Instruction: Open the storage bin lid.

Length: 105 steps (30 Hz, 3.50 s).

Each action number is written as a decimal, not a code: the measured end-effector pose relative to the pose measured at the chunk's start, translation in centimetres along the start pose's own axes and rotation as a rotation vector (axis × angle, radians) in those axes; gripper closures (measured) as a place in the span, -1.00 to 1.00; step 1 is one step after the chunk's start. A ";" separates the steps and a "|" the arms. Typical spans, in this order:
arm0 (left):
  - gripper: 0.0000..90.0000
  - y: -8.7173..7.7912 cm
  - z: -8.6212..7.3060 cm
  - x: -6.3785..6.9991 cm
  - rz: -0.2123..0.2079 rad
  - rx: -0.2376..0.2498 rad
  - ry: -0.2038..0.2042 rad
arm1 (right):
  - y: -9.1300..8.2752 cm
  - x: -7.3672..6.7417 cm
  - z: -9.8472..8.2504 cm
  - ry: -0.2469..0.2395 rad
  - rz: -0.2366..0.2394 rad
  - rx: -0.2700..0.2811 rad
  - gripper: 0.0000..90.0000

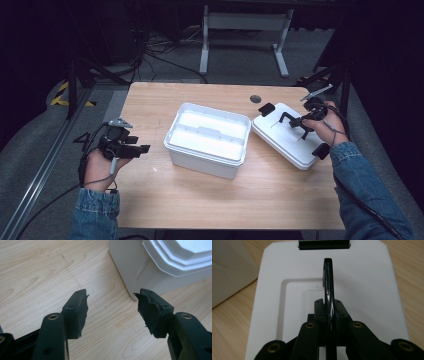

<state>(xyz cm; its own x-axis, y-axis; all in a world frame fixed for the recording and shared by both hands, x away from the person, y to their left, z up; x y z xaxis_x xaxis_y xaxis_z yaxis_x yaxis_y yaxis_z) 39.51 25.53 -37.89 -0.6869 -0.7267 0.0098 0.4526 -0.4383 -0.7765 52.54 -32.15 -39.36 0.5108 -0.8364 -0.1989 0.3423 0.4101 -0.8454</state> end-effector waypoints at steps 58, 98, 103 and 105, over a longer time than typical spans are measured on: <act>-0.08 1.1 0.2 -0.3 -0.016 -0.038 0.002 | -1.6 -0.4 -1.4 -0.010 0.015 0.166 -0.02; -0.09 1.4 0.0 0.0 -0.011 -0.053 0.004 | -2.6 -12.2 -7.9 -0.170 0.186 0.124 0.07; -0.09 1.3 0.0 -0.1 -0.018 -0.055 -0.001 | -1.5 -12.4 -8.8 -0.152 0.225 0.143 0.07; -0.09 1.4 0.0 -0.2 -0.013 -0.054 0.007 | -1.2 -12.4 -9.0 -0.152 0.226 0.141 0.07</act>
<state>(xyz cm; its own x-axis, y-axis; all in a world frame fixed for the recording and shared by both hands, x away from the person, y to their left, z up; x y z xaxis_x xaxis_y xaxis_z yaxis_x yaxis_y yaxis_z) 40.27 25.09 -38.97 -0.6964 -0.7175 0.0158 0.4127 -0.4183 -0.8091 38.64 -25.53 -40.32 0.6948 -0.6585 -0.2892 0.3069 0.6351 -0.7088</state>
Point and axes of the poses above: each handheld gripper's, and its own axes: y roughly forward along the jaws, z roughly out of its top, x roughly to its right, the point moved 2 cm from there along y, roughly forward along the jaws, and after that the axes turned 10 degrees about y, right-handed, at the moved point
